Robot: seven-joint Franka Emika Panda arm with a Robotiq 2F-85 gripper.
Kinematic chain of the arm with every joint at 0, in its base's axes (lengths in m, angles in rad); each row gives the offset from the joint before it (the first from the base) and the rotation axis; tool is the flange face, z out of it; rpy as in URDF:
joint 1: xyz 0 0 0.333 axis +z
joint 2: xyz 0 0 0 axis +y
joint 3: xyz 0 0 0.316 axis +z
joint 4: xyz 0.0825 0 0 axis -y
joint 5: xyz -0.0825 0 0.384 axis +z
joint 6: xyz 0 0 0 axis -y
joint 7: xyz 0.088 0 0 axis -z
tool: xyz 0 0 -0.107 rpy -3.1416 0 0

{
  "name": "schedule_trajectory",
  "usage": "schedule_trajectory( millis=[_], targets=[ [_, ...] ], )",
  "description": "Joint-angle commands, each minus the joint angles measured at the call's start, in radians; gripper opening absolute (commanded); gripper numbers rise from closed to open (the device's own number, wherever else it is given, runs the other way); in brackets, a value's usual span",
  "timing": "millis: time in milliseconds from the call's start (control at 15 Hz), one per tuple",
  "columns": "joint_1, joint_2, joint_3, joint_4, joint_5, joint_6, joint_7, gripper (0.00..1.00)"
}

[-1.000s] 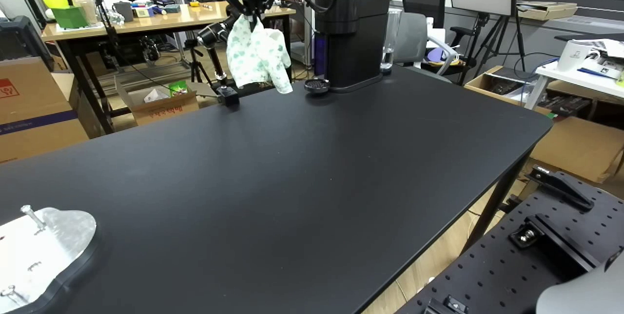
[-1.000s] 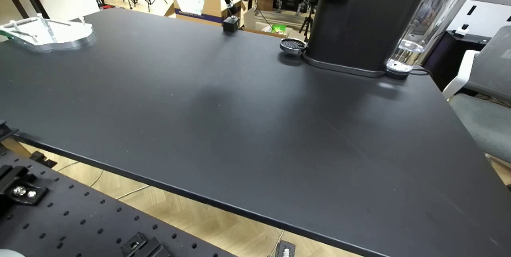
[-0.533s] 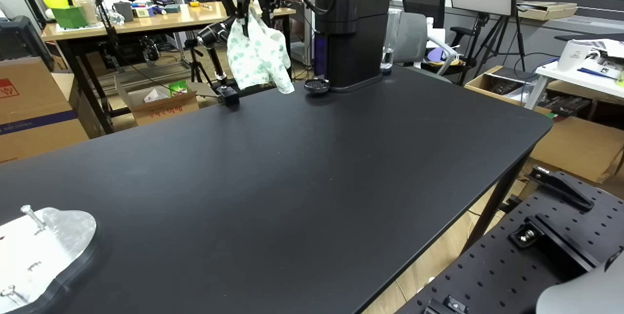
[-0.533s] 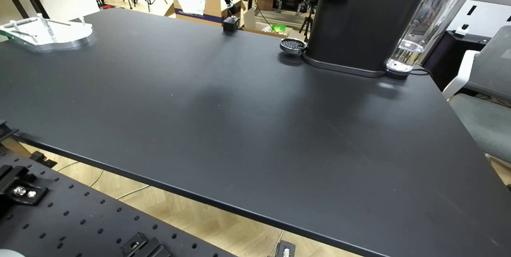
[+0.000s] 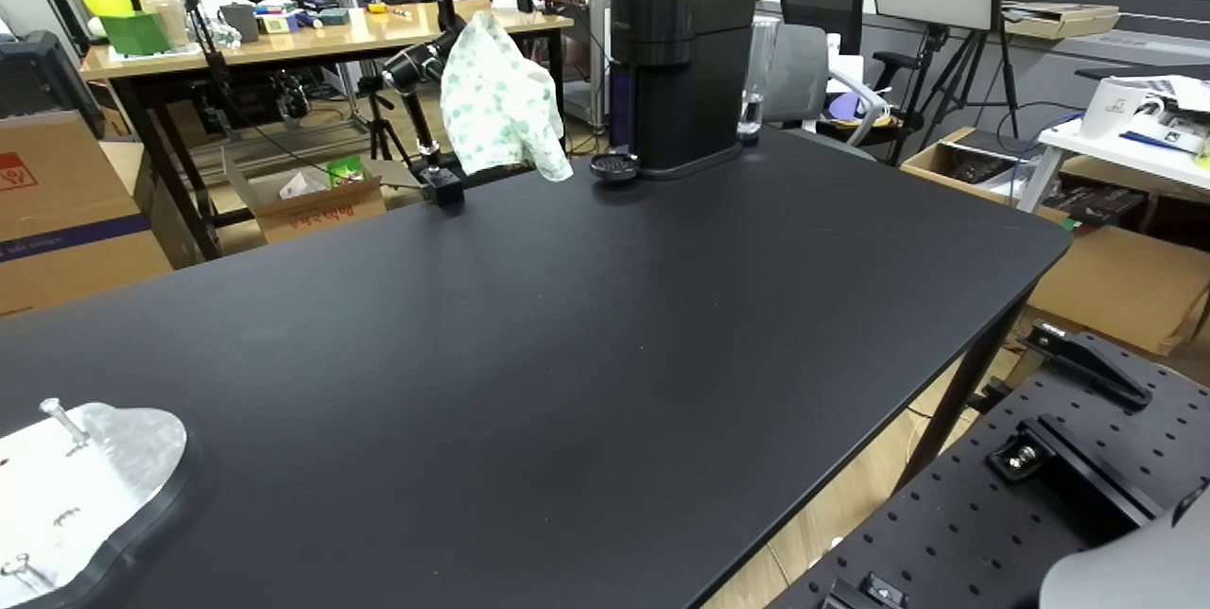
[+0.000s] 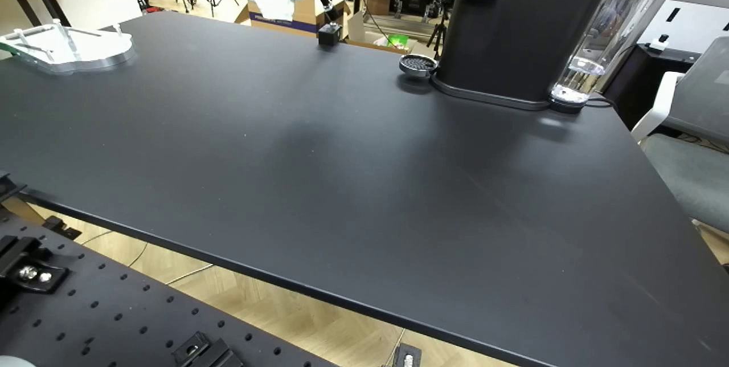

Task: Hang the cloth on the black rod

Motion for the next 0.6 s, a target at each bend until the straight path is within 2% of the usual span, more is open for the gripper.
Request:
schedule_trajectory(
  millis=[0,533],
  targets=[
    [0.010,-0.050,-0.001,0.004,-0.021,-0.013,0.014,1.00],
    [0.007,-0.027,0.004,0.002,-0.003,-0.003,0.000,1.00]
  ],
)
